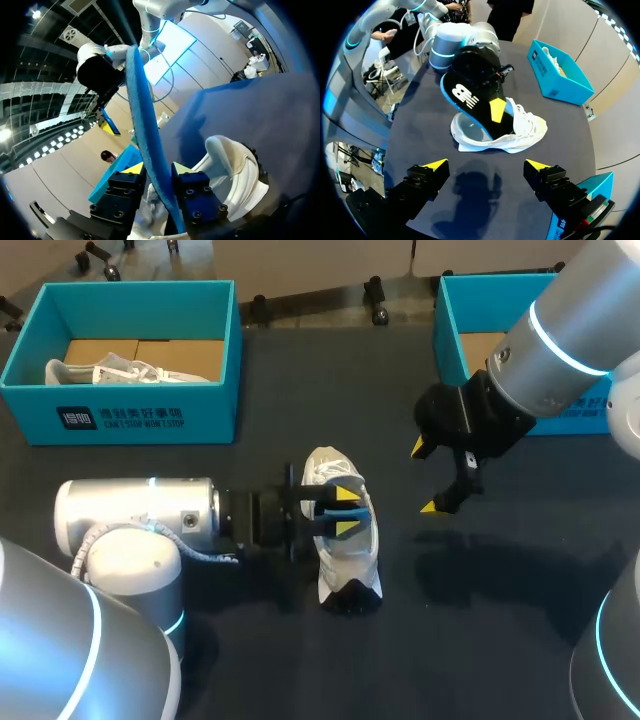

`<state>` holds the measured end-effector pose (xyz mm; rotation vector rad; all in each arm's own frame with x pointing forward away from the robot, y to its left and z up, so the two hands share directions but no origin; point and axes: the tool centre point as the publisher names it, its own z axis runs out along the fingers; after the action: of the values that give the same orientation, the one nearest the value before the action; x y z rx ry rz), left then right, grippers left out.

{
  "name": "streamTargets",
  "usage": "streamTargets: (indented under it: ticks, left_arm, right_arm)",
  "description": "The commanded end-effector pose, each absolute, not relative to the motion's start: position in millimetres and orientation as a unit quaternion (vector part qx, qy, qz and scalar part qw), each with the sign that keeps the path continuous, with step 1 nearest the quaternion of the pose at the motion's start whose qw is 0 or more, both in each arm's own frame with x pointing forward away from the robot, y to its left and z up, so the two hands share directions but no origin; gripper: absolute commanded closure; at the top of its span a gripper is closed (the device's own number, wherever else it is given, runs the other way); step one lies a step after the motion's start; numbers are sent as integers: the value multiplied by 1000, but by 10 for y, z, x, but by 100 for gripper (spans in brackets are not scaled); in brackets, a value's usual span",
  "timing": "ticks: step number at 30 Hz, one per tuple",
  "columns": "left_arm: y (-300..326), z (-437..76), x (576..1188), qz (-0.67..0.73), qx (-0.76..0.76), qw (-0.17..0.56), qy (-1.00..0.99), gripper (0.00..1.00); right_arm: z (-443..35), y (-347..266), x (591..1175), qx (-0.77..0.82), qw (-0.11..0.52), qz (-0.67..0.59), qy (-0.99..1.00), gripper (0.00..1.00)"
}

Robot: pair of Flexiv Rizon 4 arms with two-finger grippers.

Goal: Take the shoe out of the shoebox, open the shoe tongue, remove and reinsert the insole, then place the shoe into the shoebox

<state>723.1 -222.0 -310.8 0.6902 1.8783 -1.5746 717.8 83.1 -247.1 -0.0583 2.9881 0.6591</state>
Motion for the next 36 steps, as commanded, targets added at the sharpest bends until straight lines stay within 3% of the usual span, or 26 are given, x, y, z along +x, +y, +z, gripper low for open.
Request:
streamTargets:
  ticks: [1, 11, 13, 17, 36]
  left_arm:
    - [-2108, -3052, 7136, -591, 257, 293, 706, 67]
    - [-2011, -3124, 7022, -590, 244, 282, 716, 67]
    - [-2001, -3135, 7013, -590, 244, 281, 717, 71]
    - [-1999, -3147, 6988, -589, 246, 279, 718, 100]
    - [-2141, -3423, 7193, -549, 292, 285, 729, 100]
  right_arm:
    - [-2483, 837, 7182, -20, 41, 216, 975, 0]
    - [-2483, 837, 7182, -20, 41, 216, 975, 0]
    - [-2483, 837, 7182, -20, 41, 216, 975, 0]
    - [-2483, 837, 7182, -20, 41, 216, 975, 0]
    - [-2483, 837, 7182, -20, 41, 216, 975, 0]
